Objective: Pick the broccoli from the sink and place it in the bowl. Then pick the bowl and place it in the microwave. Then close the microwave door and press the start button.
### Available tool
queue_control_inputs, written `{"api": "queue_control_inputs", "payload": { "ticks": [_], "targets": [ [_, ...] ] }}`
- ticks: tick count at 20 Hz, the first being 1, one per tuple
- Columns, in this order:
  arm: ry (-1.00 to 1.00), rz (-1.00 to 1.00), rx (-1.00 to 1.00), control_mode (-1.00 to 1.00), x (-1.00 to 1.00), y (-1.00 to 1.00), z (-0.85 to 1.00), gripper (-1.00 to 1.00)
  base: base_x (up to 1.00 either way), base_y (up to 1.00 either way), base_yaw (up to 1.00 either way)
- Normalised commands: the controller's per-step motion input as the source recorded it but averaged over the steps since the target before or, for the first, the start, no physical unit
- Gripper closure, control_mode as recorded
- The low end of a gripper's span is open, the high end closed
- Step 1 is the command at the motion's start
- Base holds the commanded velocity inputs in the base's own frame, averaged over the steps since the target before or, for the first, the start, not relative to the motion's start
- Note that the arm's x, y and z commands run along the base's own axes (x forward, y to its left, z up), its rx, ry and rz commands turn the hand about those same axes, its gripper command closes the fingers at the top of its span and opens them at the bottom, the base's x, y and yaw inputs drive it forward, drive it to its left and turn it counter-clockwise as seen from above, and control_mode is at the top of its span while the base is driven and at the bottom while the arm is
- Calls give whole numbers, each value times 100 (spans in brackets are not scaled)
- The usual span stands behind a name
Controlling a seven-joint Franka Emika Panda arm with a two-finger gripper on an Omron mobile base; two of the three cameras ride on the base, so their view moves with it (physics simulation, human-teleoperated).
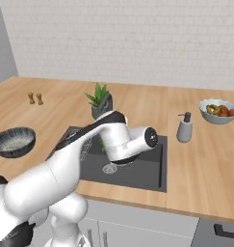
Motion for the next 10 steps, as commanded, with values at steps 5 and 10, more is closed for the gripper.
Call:
{"api": "queue_control_inputs", "payload": {
  "ticks": [5, 10],
  "targets": [
    [6, 25, 0, -100, -44, 100, 76, 100, 0, 0, 0],
    [7, 25, -19, -100, -41, 100, 50, 100, 0, 0, 0]
  ]
}}
